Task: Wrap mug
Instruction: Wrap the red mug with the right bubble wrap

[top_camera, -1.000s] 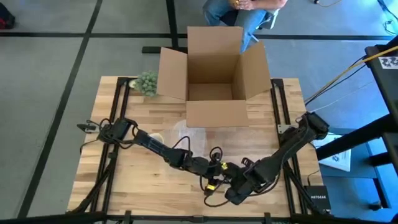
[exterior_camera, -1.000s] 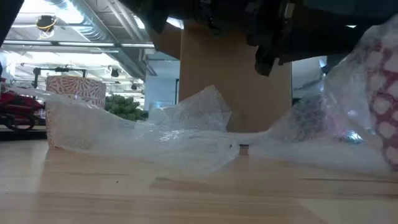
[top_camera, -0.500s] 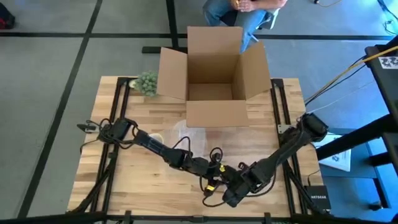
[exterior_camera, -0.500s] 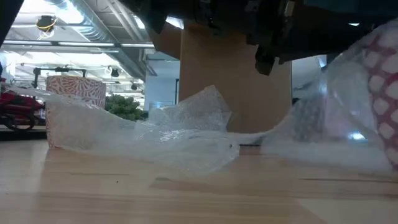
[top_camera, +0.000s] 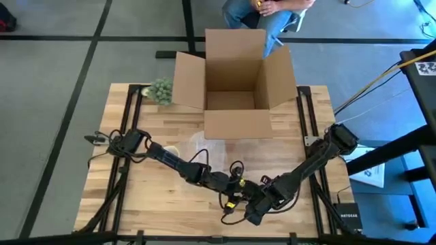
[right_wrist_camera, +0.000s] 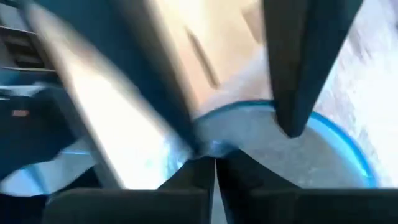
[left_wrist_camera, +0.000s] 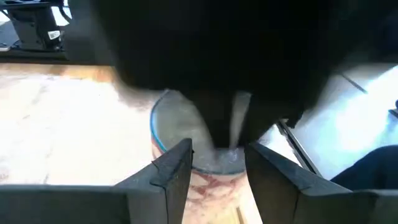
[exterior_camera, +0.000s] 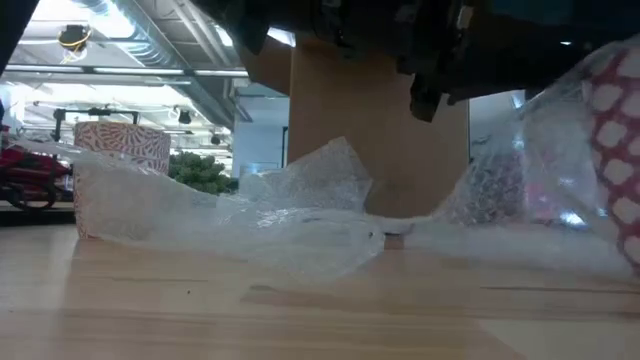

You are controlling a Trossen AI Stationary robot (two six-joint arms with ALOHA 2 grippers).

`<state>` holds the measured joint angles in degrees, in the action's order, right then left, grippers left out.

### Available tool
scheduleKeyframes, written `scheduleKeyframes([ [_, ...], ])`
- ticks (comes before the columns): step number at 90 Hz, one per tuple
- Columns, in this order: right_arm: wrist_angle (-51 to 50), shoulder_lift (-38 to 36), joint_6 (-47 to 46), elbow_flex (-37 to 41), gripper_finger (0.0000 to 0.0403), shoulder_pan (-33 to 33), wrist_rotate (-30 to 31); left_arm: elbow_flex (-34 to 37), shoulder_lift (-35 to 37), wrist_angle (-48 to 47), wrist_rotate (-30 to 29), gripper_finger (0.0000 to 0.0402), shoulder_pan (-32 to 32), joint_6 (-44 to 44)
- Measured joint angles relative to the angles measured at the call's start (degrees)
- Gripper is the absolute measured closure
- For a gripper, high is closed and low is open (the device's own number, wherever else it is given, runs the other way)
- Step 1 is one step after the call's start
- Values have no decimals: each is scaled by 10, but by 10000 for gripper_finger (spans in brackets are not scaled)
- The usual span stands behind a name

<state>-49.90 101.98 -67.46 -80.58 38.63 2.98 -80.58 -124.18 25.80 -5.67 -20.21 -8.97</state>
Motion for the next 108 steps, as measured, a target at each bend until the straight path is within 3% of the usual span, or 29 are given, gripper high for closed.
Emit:
scheduleKeyframes([
  [21,-87,-7,-15,-61,402,13,43,0,0,0,1,267,0,0],
  [45,25,13,-23,31,402,11,16,0,0,0,3,267,0,0],
  [61,35,28,-47,82,402,11,26,0,0,0,3,267,0,0],
  [97,32,33,-40,64,402,12,59,-14,5,-5,-2,267,-11,12],
  [108,33,33,-39,63,402,12,65,-27,-14,3,-36,267,-22,39],
])
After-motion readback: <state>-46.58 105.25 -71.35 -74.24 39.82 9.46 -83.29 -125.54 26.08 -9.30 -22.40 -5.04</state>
